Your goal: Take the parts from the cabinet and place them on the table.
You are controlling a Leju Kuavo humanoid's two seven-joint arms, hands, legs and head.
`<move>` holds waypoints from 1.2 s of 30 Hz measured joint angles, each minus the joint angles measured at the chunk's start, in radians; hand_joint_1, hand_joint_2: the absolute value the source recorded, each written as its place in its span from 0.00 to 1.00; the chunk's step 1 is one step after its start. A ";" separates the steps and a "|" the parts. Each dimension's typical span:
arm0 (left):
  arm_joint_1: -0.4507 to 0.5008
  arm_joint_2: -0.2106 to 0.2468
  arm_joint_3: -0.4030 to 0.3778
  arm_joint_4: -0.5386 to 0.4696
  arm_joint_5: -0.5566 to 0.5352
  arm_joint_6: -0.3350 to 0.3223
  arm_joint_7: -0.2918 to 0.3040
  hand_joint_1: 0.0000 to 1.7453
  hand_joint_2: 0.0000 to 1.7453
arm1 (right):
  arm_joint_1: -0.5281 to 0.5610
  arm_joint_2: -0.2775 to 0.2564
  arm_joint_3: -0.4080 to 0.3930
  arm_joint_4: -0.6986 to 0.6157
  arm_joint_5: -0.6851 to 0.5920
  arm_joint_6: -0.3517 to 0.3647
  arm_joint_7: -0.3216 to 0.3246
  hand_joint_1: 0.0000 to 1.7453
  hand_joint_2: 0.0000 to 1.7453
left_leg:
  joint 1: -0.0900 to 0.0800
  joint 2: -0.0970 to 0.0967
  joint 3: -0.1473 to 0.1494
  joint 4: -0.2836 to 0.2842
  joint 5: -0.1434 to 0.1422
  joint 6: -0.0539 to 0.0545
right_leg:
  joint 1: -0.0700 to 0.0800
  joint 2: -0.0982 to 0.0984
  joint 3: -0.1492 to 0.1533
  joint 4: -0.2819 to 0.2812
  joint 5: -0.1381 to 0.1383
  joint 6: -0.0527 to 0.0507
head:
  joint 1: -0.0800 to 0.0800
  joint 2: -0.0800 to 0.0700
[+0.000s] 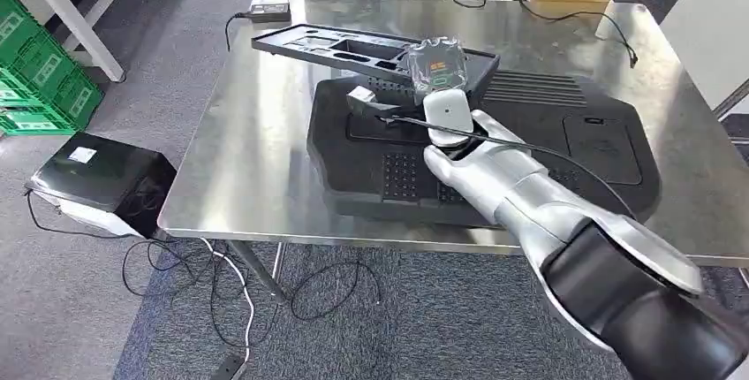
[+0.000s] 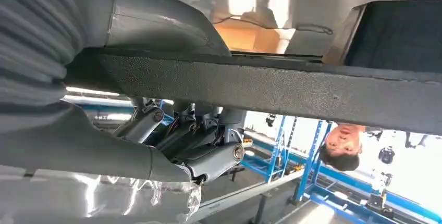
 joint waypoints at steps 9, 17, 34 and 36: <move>0.000 0.000 0.000 0.000 0.000 0.000 0.000 0.00 1.00 | 0.000 -0.010 -0.003 0.000 0.000 0.000 -0.003 1.00 1.00 | 0.001 0.000 0.039 -0.085 0.040 -0.001 | -0.001 0.000 0.037 -0.084 0.039 0.002 | 0.002 0.000; 0.010 0.000 0.000 0.000 0.029 0.013 -0.005 0.00 1.00 | 0.013 -0.010 -0.003 0.001 -0.002 -0.001 -0.019 1.00 1.00 | 0.000 -0.001 0.041 -0.108 0.055 -0.001 | -0.003 0.000 0.036 -0.106 0.052 0.002 | 0.002 0.000; 0.032 -0.003 0.000 0.001 0.019 0.016 -0.002 0.00 1.00 | 0.131 -0.040 -0.003 0.030 -0.034 -0.043 -0.040 1.00 1.00 | 0.005 0.000 0.045 -0.170 0.093 -0.012 | 0.001 -0.001 0.028 -0.149 0.087 0.001 | -0.001 0.000; 0.032 -0.003 0.000 0.001 0.018 0.016 -0.002 0.00 1.00 | 0.134 -0.044 -0.003 0.031 -0.039 -0.048 -0.042 1.00 1.00 | 0.005 0.001 0.045 -0.172 0.095 -0.014 | 0.001 -0.001 0.028 -0.149 0.089 -0.002 | -0.002 0.000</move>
